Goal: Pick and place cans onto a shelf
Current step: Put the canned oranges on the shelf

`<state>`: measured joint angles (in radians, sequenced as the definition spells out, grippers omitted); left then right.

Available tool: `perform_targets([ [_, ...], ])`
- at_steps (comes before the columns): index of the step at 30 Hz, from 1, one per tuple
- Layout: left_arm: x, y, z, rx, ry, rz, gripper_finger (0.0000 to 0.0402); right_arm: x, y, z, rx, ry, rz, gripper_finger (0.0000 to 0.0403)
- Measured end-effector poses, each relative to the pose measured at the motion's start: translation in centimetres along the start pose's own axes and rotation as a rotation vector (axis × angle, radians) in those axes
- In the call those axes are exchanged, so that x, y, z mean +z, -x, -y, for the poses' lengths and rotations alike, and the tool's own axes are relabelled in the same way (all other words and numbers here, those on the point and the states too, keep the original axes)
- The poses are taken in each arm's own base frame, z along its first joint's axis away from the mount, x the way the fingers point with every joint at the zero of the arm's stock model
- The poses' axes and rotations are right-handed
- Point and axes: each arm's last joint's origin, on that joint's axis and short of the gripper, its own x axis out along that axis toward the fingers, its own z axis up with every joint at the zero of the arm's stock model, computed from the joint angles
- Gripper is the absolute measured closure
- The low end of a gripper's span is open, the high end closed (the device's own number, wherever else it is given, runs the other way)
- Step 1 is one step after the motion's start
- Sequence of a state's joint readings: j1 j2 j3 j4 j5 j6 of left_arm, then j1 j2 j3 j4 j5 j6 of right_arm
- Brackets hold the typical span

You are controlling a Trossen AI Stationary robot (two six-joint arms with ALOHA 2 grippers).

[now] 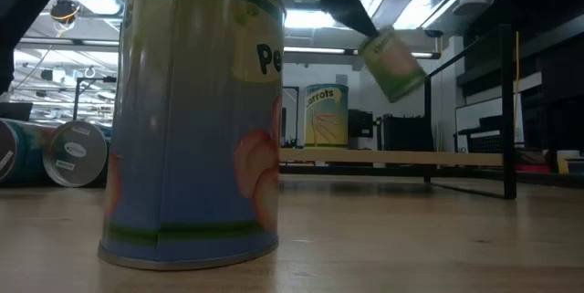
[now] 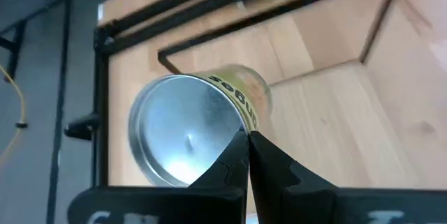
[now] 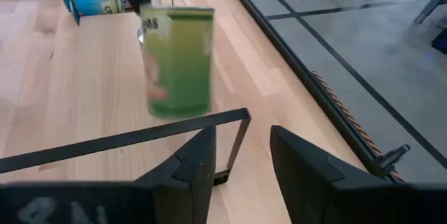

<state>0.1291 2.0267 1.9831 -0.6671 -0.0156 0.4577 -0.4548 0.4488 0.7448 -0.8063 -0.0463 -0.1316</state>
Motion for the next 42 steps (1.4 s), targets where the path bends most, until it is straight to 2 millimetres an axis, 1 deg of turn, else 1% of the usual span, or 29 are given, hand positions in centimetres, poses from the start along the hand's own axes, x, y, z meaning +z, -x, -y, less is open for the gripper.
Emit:
perform_targets([
  [2,-0.3,-0.3,0.1,-0.012,-0.006,-0.026,0.0401,0.0,0.0,0.0,0.002,0.0,0.0,0.0262],
  [4,-0.2,-0.8,0.1,-0.002,-0.006,-0.007,0.0401,0.0,0.0,0.0,0.005,0.0,0.0,0.0262],
  [7,-0.8,-1.2,0.4,-0.027,-0.007,-0.058,0.0401,0.0,0.0,0.0,0.008,-0.001,0.001,0.0262],
  [8,-0.7,-1.5,0.4,-0.022,-0.007,-0.047,0.0401,0.0,0.0,0.0,0.008,-0.006,0.0,0.0262],
  [18,-1.3,-2.4,0.8,-0.053,0.001,-0.086,0.0401,0.0,0.0,0.0,0.009,-0.03,0.001,0.0262],
  [26,-1.7,-3.6,1.5,-0.076,-0.004,-0.118,0.0401,0.0,0.0,0.0,0.01,-0.03,0.001,0.0262],
  [28,-2.0,-3.8,1.6,-0.083,-0.004,-0.136,0.0401,0.0,0.0,0.0,0.01,-0.03,0.001,0.0262],
  [38,-1.9,-3.7,1.6,-0.08,-0.005,-0.131,0.0401,0.0,0.0,0.0,0.01,-0.03,0.001,0.0262],
  [42,-2.2,-4.3,1.7,-0.082,-0.007,-0.148,0.0401,0.0,0.0,0.0,0.01,-0.03,0.001,0.0262],
])
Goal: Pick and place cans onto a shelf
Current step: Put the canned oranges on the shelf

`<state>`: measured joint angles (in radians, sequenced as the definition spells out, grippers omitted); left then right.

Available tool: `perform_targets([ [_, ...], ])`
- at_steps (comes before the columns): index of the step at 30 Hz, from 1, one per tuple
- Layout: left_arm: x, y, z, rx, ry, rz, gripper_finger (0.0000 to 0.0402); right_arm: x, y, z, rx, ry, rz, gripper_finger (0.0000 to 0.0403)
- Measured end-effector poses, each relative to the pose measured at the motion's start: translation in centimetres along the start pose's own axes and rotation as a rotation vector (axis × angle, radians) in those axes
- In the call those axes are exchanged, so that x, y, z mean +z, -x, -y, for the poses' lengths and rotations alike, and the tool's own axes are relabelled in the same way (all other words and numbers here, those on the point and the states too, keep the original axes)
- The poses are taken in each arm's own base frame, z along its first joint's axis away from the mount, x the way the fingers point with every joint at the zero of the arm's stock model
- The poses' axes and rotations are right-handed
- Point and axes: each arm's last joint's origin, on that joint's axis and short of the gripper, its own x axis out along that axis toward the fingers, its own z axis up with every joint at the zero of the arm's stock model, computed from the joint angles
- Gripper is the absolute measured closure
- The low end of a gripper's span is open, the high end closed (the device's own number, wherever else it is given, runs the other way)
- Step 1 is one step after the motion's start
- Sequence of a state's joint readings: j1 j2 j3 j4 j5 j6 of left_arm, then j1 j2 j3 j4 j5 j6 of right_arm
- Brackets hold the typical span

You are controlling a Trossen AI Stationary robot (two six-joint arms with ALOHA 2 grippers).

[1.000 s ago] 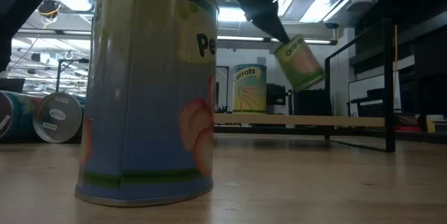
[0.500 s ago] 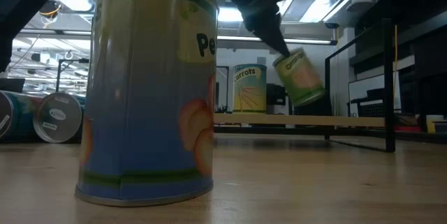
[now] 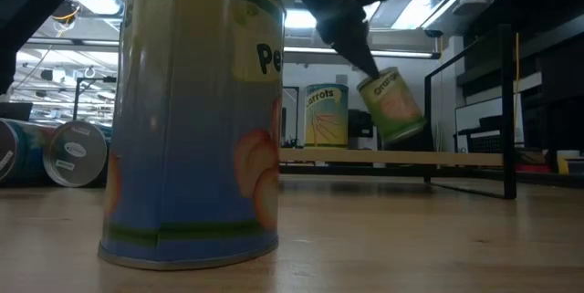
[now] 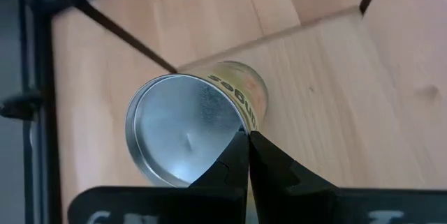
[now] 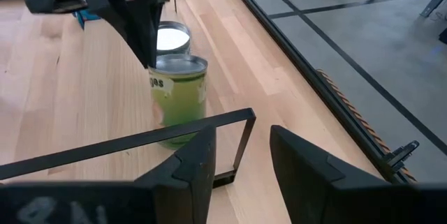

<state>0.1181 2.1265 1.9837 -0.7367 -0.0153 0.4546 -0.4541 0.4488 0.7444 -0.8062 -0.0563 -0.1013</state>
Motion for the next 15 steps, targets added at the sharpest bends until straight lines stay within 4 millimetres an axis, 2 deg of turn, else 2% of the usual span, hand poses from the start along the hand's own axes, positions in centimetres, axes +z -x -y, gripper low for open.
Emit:
perform_targets([
  [5,-0.33,-0.71,0.08,0.015,-0.002,-0.035,0.0401,0.0,0.0,0.0,0.0,-0.015,0.0,0.0262],
  [15,-0.35,-0.72,0.03,0.032,-0.002,-0.042,0.0401,-0.01,-0.01,0.0,0.0,-0.017,-0.001,0.0262],
])
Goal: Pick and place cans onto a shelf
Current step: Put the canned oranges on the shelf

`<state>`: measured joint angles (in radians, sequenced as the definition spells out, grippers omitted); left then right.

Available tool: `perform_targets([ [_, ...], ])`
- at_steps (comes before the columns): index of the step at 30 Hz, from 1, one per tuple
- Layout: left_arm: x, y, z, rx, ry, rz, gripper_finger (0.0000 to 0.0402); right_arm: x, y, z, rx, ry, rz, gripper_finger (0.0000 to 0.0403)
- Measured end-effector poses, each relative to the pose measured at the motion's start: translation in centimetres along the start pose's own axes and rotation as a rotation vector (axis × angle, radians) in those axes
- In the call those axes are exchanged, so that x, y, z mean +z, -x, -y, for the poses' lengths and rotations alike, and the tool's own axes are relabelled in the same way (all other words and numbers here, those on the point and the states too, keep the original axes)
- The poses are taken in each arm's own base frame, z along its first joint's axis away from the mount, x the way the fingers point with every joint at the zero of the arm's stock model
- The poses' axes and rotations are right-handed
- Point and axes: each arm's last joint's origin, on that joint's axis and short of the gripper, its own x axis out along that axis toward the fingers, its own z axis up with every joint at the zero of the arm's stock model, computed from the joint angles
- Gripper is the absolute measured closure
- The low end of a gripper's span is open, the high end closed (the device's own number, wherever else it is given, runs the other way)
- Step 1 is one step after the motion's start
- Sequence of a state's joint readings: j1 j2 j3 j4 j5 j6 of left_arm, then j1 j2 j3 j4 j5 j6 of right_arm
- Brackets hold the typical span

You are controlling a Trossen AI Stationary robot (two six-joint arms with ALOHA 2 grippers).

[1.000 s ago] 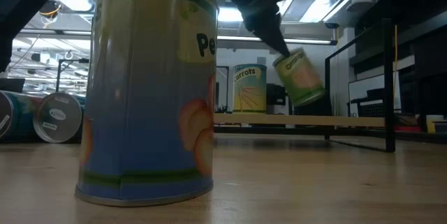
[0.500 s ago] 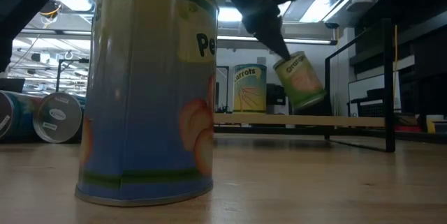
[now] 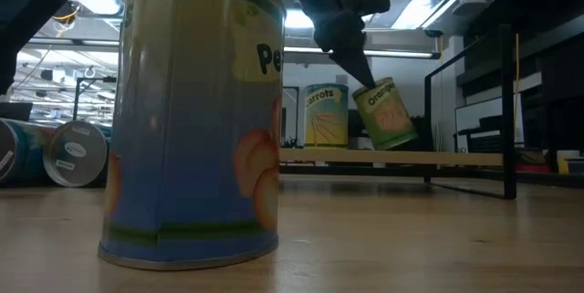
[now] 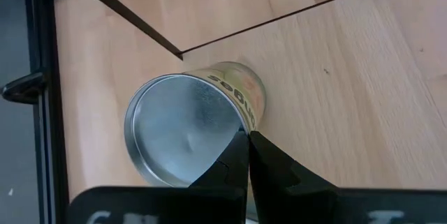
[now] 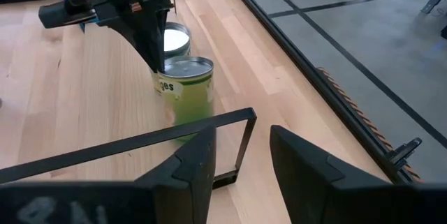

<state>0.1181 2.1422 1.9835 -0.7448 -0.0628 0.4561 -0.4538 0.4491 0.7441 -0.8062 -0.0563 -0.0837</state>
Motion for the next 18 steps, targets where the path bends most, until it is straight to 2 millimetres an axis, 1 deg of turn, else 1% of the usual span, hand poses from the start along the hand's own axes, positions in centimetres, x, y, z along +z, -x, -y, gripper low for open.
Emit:
perform_targets([
  [15,0.06,0.0,-0.05,0.003,0.001,0.007,0.0401,0.0,0.01,0.0,0.0,0.002,0.0,0.0262],
  [18,0.17,0.0,-0.1,0.009,0.001,0.019,0.0394,0.0,0.01,0.0,0.0,0.003,0.0,0.0262],
])
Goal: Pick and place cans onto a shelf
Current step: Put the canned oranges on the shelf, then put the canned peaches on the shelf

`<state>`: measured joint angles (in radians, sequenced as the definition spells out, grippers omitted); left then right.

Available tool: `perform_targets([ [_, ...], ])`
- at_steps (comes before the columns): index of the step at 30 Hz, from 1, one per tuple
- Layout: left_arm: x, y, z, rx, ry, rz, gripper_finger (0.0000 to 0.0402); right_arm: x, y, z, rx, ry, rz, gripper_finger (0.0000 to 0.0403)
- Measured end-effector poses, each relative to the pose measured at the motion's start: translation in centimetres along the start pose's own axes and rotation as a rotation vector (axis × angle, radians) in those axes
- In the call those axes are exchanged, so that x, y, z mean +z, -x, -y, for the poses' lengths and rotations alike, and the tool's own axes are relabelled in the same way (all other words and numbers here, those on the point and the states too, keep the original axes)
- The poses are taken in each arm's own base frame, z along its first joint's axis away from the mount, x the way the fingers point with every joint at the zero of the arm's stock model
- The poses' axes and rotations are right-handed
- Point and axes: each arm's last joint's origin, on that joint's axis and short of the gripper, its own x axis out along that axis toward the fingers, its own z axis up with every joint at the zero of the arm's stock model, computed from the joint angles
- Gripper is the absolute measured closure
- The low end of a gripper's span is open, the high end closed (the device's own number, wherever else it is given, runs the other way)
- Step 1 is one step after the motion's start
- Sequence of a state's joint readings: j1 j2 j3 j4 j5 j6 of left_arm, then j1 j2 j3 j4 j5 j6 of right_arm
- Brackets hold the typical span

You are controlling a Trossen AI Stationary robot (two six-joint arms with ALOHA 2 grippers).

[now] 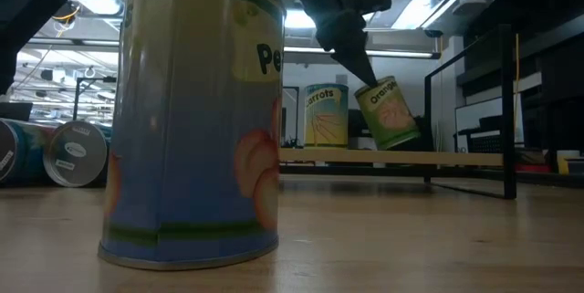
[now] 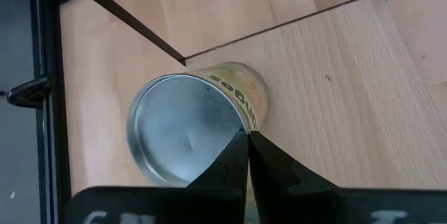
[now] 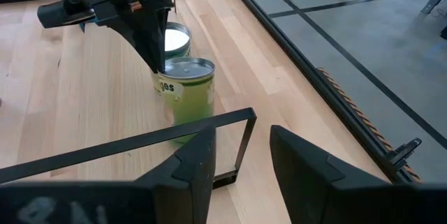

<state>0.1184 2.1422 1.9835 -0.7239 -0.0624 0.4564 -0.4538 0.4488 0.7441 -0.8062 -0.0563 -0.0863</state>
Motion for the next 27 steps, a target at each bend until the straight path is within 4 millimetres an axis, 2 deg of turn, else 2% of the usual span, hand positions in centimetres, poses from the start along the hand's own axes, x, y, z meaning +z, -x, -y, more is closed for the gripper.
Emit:
perform_targets([
  [11,0.21,0.01,-0.04,0.009,-0.027,0.019,0.0353,0.0,0.0,0.0,0.0,0.0,0.0,0.0262],
  [22,0.28,0.01,-0.08,0.013,-0.023,0.027,0.0354,0.0,0.0,-0.01,0.003,-0.003,0.0,0.0262],
  [27,0.43,0.47,-0.14,0.017,-0.02,0.037,0.0357,0.03,0.0,-0.23,0.082,-0.003,0.007,0.0262],
])
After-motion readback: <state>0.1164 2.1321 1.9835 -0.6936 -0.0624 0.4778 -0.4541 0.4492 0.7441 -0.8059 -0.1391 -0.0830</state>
